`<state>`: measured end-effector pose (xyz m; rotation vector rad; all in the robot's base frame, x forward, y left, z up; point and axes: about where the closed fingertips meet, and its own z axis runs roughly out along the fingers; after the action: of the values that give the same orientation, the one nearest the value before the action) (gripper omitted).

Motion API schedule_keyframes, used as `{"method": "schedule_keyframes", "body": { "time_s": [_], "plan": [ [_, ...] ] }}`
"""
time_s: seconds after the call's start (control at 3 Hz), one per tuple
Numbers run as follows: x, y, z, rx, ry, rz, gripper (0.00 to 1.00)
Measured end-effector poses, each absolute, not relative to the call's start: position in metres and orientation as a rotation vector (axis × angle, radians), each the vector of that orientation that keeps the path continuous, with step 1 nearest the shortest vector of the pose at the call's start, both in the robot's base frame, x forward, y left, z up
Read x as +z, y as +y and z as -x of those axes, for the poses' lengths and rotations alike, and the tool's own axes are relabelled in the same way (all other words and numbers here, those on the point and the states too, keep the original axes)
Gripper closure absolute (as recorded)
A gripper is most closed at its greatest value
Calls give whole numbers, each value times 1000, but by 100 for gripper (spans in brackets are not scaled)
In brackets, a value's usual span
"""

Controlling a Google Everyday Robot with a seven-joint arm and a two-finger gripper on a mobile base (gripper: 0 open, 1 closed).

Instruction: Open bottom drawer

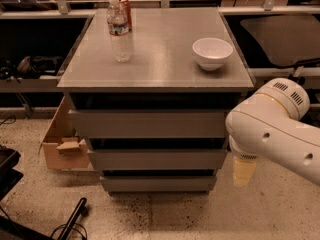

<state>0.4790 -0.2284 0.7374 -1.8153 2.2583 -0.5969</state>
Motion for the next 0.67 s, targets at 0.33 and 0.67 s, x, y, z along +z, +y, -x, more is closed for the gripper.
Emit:
{"method": "schedule_keyframes", "body": {
  "time_s": [0.33, 0.67],
  "plan": [
    [702, -207, -479, -532, 2257, 1849, 0],
    [635, -176, -484, -448, 2238, 1909, 0]
  ]
}}
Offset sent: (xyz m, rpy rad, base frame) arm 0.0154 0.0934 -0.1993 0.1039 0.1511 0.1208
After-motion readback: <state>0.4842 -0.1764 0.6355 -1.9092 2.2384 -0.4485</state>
